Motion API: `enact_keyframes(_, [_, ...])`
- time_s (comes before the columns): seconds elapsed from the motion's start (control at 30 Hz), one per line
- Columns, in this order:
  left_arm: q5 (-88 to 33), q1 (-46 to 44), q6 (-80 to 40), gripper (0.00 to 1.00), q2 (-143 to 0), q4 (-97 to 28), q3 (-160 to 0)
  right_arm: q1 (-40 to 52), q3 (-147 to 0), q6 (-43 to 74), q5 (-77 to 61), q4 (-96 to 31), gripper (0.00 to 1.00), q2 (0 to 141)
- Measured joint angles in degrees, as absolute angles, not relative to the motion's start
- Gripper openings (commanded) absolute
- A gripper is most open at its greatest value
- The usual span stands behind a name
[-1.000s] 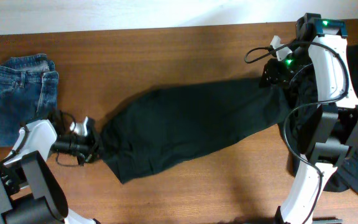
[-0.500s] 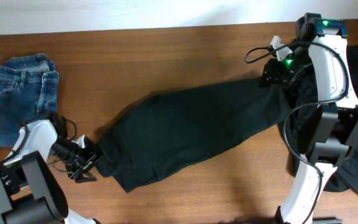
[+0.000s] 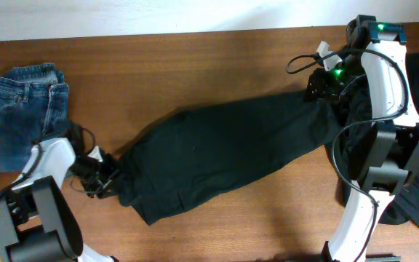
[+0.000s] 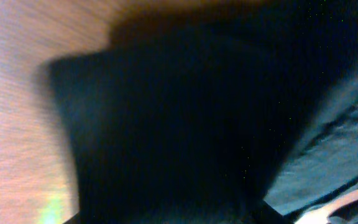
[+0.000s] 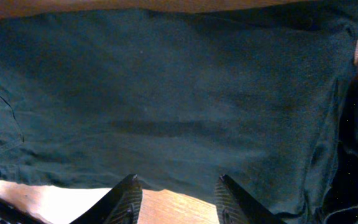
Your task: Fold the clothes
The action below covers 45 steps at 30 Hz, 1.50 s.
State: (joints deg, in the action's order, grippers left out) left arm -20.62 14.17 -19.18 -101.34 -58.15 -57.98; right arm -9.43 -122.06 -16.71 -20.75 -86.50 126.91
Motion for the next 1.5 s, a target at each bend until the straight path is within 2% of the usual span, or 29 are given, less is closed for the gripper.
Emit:
enact_keyframes(0.07, [-19.1,11.5,-19.0,0.20,-101.3,-57.1,-58.0,-9.4,-122.1,-16.7,-20.7,-86.5,0.44,126.9])
enact_keyframes(0.17, [-15.3,7.4,-19.1,0.05,-101.3,-55.8,-58.0,-9.4,-122.1,-16.7,-20.7,-86.5,0.44,126.9])
enact_keyframes(0.33, [-8.1,2.1,-19.3,0.04,-101.3,-53.2,-58.0,-9.4,-122.1,-16.7,-20.6,-86.7,0.44,126.9])
enact_keyframes(0.6, [-3.4,1.6,-19.3,0.05,-101.9,-41.6,-58.3,-9.4,-122.1,-16.7,-20.6,-87.2,0.44,126.9])
enact_keyframes(0.8, [-1.9,2.2,-18.0,0.05,-106.5,-31.3,-62.5,-9.4,-122.1,-15.6,-20.6,-87.2,0.51,126.9])
enact_keyframes(0.87, [-2.1,3.3,-17.7,0.05,-108.5,-30.7,-65.3,-9.4,-122.1,-15.0,-20.5,-86.7,0.57,126.9])
enact_keyframes(1.0, [-2.2,6.0,-17.6,0.05,-111.3,-30.5,-69.7,-9.6,-122.1,-13.6,-20.4,-85.6,0.62,126.9])
enact_keyframes(1.13, [-0.9,8.8,-17.5,0.05,-113.1,-30.4,-74.5,-10.4,-122.1,-11.6,-19.7,-84.2,0.81,126.9])
enact_keyframes(1.17, [-0.7,9.0,-17.3,0.07,-113.1,-30.4,-74.8,-10.8,-122.1,-11.3,-19.3,-84.0,0.82,126.9])
enact_keyframes(1.23, [-0.4,9.0,-17.1,0.19,-113.1,-30.7,-75.4,-11.7,-122.1,-10.6,-18.7,-83.7,0.83,126.9])
enact_keyframes(1.27, [-0.4,9.0,-17.1,0.31,-113.1,-31.1,-75.4,-12.1,-122.1,-10.5,-18.4,-83.6,0.83,126.9])
enact_keyframes(1.3, [-0.6,9.0,-17.1,0.49,-113.1,-31.9,-75.4,-12.4,-122.1,-10.5,-18.2,-83.6,0.83,126.9])
enact_keyframes(1.33, [-0.7,9.0,-16.8,0.59,-113.1,-32.5,-75.4,-12.7,-122.1,-10.5,-18.0,-83.5,0.83,126.9])
enact_keyframes(1.4, [-1.3,9.1,-16.6,0.67,-113.1,-33.9,-75.6,-13.0,-122.1,-10.5,-17.8,-83.5,0.83,127.0])
enact_keyframes(1.5, [-1.8,9.3,-16.7,0.70,-113.1,-35.8,-75.6,-13.0,-122.1,-10.4,-17.8,-83.5,0.83,128.3])
